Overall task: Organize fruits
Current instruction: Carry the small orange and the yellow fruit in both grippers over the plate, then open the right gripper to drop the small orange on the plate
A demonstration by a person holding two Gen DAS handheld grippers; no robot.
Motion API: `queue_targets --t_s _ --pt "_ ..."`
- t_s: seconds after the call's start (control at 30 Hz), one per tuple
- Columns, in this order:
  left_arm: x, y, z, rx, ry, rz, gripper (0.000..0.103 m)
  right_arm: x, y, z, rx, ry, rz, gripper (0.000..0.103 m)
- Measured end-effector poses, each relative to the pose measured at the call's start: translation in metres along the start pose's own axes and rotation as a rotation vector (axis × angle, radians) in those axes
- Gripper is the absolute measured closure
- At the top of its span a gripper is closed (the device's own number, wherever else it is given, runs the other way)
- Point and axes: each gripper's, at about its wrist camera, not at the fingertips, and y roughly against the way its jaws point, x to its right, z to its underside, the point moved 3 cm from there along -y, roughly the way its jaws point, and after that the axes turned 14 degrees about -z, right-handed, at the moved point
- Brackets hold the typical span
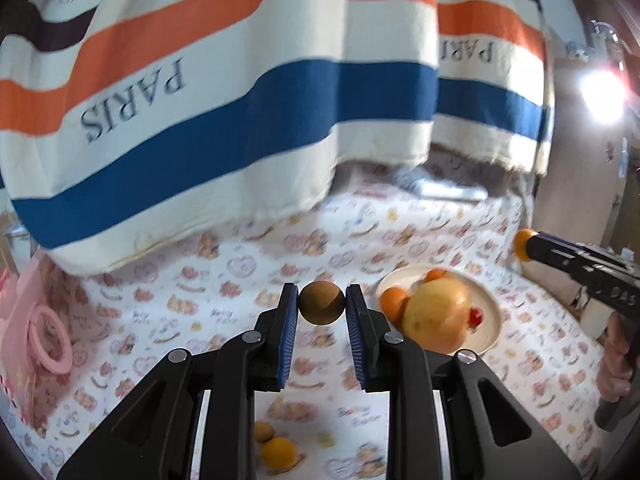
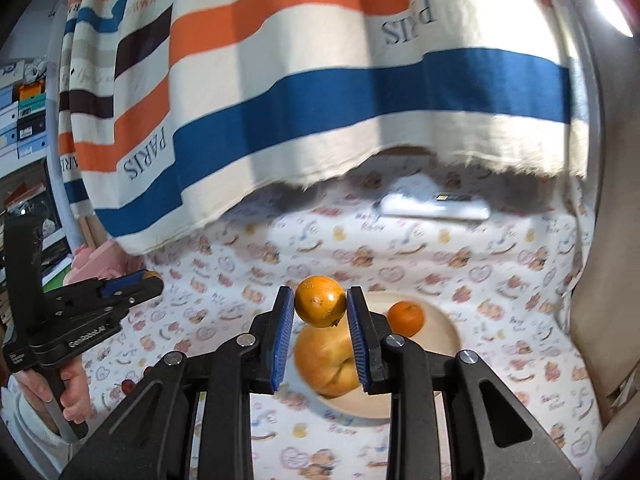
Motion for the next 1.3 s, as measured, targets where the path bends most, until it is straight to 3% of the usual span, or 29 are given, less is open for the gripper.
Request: queue_targets --t_s 0.4,0.83,0.93,1.1,1.3 --pt "0.082 0.007 -0.028 0.038 -0.084 0.066 0.080 0.042 0.007 0.005 0.034 -0.095 0.017 0.075" --pt "0.120 -0.035 0.001 -0.115 -0.102 0.136 0.080 0.069 -0.013 0.019 -0.038 -0.182 0.040 0.075" --pt "0.123 -0.038 0.006 -0.117 -0.116 0.142 0.080 0.068 -0.017 0.021 -0.050 -0.180 0.015 0.075" --pt "0.129 -0.048 0.015 -0.166 -0.132 0.215 0.080 0.073 -0.026 0.027 -0.090 -0.187 0.040 0.075" --pt "0.136 -0.054 0.026 -0.199 -0.178 0.240 0.080 0.082 -0.038 0.036 -0.151 -0.222 0.058 0.075"
